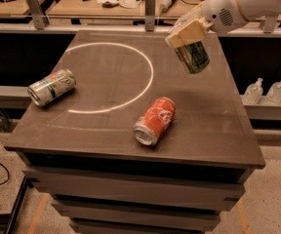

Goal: Knock green can over

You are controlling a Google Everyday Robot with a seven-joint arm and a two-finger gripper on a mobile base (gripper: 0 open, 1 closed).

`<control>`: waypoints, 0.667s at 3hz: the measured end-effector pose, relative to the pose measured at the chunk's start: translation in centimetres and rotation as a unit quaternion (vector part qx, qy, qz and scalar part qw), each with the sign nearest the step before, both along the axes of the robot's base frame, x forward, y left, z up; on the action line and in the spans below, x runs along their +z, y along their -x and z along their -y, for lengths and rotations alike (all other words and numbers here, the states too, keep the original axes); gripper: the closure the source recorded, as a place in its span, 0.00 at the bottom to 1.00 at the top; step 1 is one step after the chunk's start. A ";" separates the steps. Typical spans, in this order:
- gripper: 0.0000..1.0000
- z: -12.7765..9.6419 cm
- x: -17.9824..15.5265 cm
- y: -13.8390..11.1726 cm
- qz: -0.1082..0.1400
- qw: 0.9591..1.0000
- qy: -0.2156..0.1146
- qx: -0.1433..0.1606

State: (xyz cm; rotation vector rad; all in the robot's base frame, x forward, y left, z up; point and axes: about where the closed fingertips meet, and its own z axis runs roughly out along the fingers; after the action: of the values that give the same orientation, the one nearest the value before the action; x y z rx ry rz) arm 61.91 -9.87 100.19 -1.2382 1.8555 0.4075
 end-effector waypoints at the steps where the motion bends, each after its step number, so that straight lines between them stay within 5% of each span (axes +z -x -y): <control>1: 1.00 1.0 -2.0 0.5 -0.049 0.998 0.046 -0.003; 2: 1.00 1.2 -4.7 0.2 -0.088 0.993 0.083 0.005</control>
Offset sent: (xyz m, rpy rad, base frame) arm 0.0010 -0.0193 -0.0780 -0.2569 0.2692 0.0280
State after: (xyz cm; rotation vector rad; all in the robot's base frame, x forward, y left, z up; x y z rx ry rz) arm 61.66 -11.06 95.47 -1.3604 2.0675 0.3847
